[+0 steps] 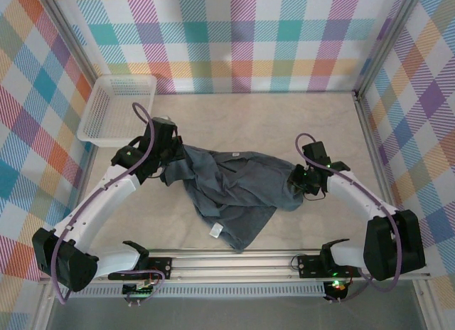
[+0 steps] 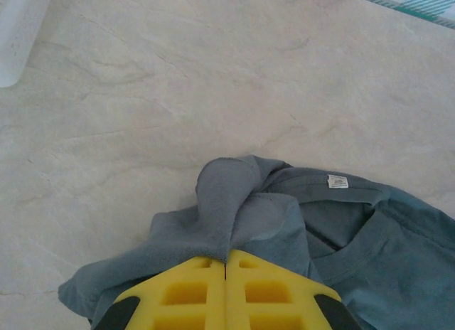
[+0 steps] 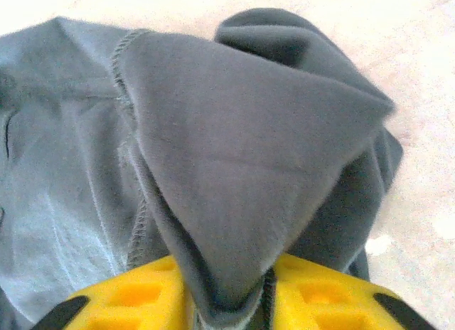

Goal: Fold the inside-out t-shirt

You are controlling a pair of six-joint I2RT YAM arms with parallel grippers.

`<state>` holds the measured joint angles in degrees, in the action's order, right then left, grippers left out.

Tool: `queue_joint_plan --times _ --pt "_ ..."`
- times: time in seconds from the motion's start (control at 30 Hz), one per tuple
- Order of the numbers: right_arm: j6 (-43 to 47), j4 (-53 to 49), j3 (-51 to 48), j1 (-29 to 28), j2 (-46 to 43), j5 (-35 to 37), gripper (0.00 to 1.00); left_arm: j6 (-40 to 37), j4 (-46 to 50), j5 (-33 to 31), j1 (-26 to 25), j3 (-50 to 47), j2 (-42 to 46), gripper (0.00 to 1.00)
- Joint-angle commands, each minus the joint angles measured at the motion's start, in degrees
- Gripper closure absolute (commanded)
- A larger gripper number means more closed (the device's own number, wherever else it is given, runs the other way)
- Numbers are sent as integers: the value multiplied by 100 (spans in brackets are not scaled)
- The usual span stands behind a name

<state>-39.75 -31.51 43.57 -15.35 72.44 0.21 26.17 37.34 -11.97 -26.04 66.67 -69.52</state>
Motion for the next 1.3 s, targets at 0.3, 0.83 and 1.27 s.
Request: queue_joint_plan --times 0.3,0.83,1.27 --pt "22 -133 113 16 -348 -21 100 211 -176 337 141 104 4 100" --pt "419 -849 1061 15 -860 300 100 95 112 535 355 607 119 100" --pt "1814 -672 5108 19 -2116 1829 100 -1305 450 -546 504 4520 993 100"
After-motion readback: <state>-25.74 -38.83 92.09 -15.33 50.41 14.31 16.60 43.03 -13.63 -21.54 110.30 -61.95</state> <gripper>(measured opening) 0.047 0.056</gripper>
